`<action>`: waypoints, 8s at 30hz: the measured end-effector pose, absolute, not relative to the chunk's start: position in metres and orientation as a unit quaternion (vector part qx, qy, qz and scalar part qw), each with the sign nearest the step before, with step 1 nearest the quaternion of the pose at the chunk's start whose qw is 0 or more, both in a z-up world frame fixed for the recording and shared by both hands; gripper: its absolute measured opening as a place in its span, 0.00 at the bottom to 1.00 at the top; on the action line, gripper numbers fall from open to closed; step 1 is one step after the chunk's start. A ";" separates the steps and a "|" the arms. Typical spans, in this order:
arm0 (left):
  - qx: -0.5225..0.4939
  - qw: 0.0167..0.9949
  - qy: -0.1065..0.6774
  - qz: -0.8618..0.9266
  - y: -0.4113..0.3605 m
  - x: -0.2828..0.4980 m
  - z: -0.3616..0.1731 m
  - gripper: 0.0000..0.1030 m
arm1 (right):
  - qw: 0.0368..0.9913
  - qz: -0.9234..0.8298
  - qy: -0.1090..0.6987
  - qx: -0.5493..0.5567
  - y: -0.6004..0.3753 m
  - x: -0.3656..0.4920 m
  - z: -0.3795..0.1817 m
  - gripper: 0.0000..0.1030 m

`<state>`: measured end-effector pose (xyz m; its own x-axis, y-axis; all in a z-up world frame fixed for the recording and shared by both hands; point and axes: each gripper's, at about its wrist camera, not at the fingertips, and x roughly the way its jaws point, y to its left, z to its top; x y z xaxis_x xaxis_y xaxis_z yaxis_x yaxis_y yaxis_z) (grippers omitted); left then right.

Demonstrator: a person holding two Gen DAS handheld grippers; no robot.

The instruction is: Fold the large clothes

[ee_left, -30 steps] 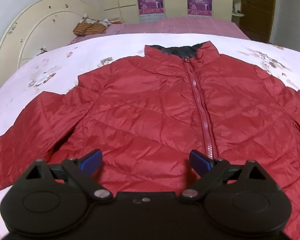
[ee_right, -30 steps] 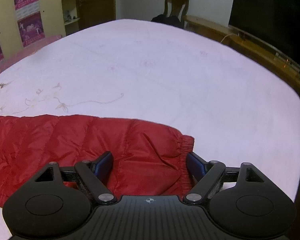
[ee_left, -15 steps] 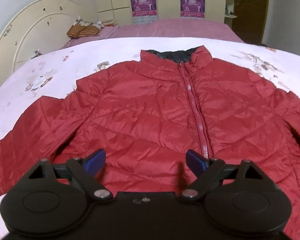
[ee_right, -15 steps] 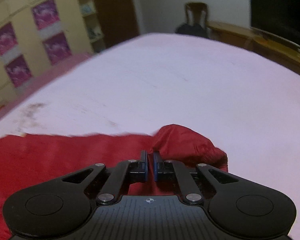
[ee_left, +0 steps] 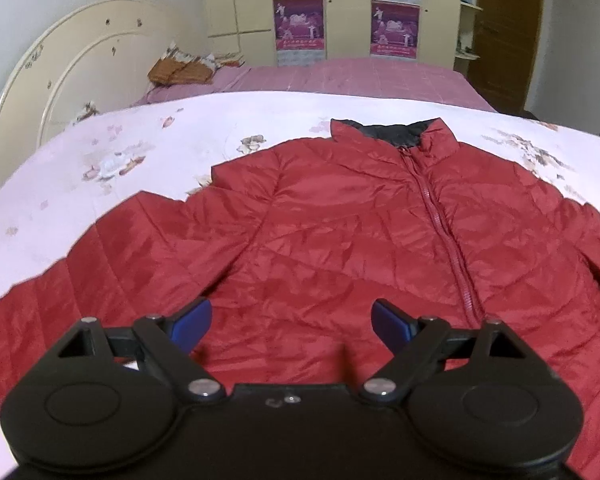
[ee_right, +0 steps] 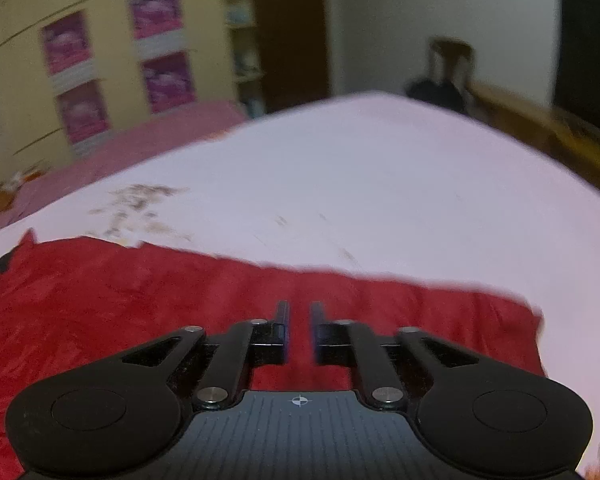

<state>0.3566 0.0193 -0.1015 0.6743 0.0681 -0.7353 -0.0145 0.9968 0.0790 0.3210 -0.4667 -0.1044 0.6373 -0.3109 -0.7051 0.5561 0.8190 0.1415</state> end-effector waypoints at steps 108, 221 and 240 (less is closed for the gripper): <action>-0.011 0.892 0.450 0.044 0.046 0.438 -0.146 0.24 | 0.924 -0.041 0.374 0.065 -0.339 0.496 -0.117 0.71; -0.162 0.947 0.278 0.021 0.166 0.375 -0.048 0.13 | 0.910 0.136 0.387 0.049 -0.120 0.458 -0.106 0.45; -0.065 0.916 0.387 -0.084 0.013 0.438 -0.116 0.25 | 0.909 0.076 0.396 0.106 -0.232 0.445 -0.112 0.45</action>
<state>0.4382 0.0128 -0.1165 0.6864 -0.2038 -0.6981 0.1039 0.9776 -0.1833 0.4449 -0.2316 -0.1118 0.6747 0.2222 -0.7039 -0.0542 0.9660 0.2529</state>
